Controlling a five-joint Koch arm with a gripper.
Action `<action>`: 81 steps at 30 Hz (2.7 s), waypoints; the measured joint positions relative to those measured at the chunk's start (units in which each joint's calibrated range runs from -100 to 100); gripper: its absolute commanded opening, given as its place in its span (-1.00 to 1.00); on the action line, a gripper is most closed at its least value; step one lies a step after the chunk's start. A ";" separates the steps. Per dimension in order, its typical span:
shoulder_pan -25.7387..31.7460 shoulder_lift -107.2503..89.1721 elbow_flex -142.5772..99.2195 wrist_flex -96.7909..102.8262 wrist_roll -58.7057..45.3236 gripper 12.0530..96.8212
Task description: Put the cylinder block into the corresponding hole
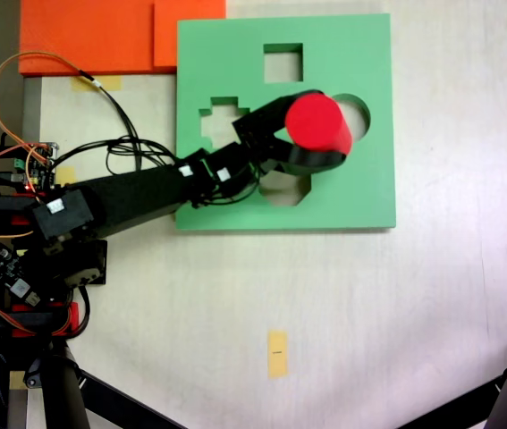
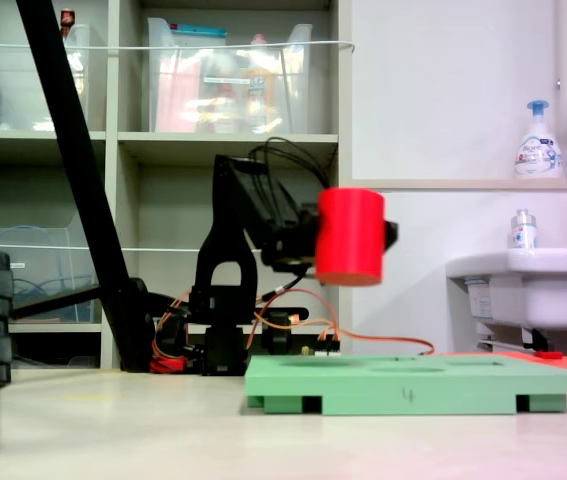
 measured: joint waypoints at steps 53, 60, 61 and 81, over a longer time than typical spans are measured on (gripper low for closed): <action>2.05 46.10 21.75 0.10 -0.05 0.97; 1.90 22.16 8.82 0.59 -0.29 0.95; 1.76 13.82 6.47 -1.57 -0.73 0.88; -7.96 -79.34 -48.51 -48.36 -43.08 -0.20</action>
